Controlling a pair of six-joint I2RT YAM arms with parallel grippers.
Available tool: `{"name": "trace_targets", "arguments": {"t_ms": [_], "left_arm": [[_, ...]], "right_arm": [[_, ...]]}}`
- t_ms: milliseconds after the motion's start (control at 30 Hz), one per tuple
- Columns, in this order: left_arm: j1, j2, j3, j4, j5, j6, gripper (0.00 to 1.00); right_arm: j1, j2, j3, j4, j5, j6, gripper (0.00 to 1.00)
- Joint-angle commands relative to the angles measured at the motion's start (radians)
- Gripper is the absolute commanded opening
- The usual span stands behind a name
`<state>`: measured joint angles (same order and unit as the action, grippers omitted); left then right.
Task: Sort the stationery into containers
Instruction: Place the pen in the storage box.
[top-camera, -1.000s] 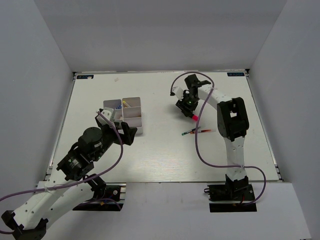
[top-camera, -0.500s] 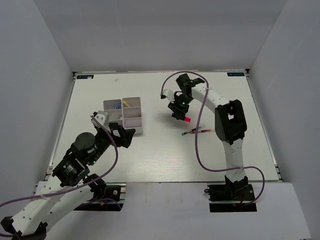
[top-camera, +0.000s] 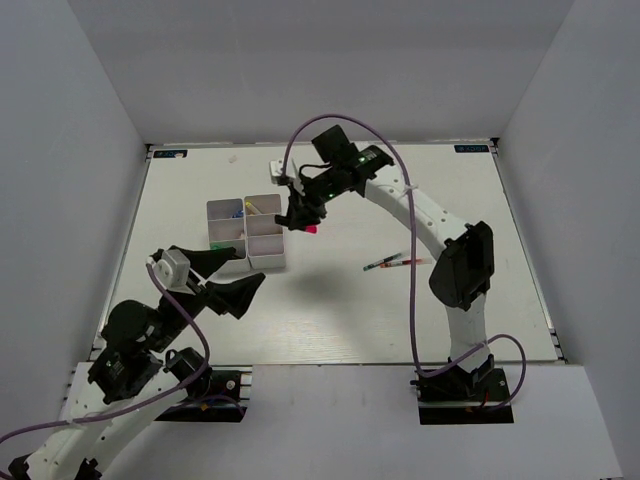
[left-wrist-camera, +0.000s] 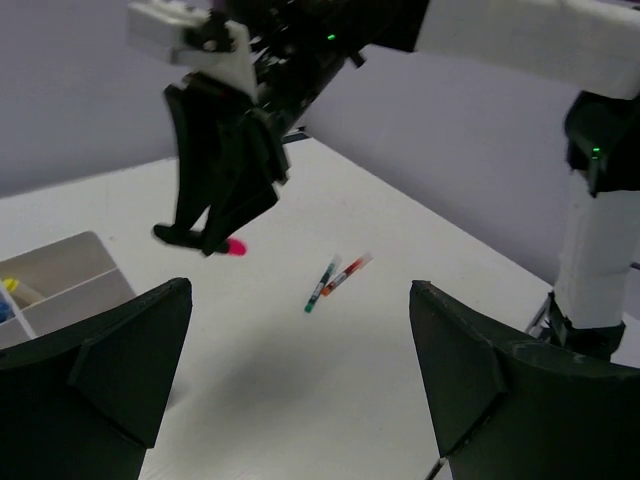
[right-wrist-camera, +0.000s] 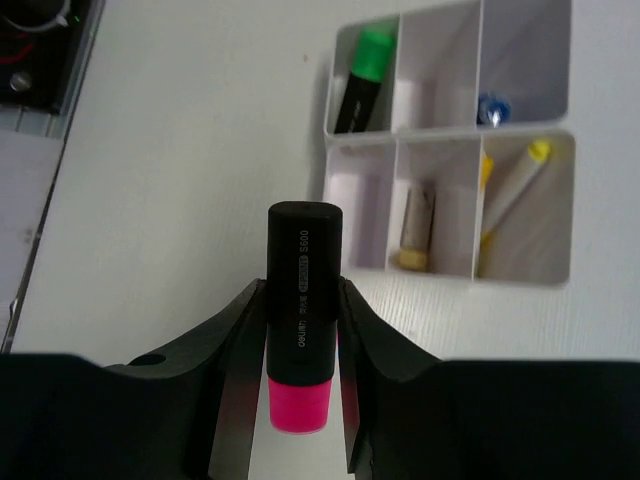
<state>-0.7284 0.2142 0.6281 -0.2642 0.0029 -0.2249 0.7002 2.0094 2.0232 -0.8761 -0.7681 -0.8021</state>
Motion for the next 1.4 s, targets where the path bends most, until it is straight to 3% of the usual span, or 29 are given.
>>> {"name": "trace_targets", "arguments": {"t_ms": [0,167,467,733,1367], "left_arm": [[0.006,-0.018,-0.011,0.062,0.117,0.03,1.0],[0.015,-0.048,-0.022,0.083,0.192,0.048,1.0],[0.024,-0.049,-0.031,0.102,0.256,0.058,1.0],[0.043,-0.049,-0.031,0.102,0.266,0.058,1.0],[0.07,-0.039,-0.031,0.102,0.295,0.058,1.0]], "right_arm": [[0.064,0.047,0.052,0.144,-0.08,0.058,0.0],[0.136,0.155,0.188,0.271,-0.091,0.165,0.0],[0.214,0.293,0.241,0.456,-0.12,0.193,0.0],[0.249,0.385,0.285,0.687,-0.04,0.267,0.0],[0.255,0.486,0.298,0.772,-0.054,0.354,0.0]]}}
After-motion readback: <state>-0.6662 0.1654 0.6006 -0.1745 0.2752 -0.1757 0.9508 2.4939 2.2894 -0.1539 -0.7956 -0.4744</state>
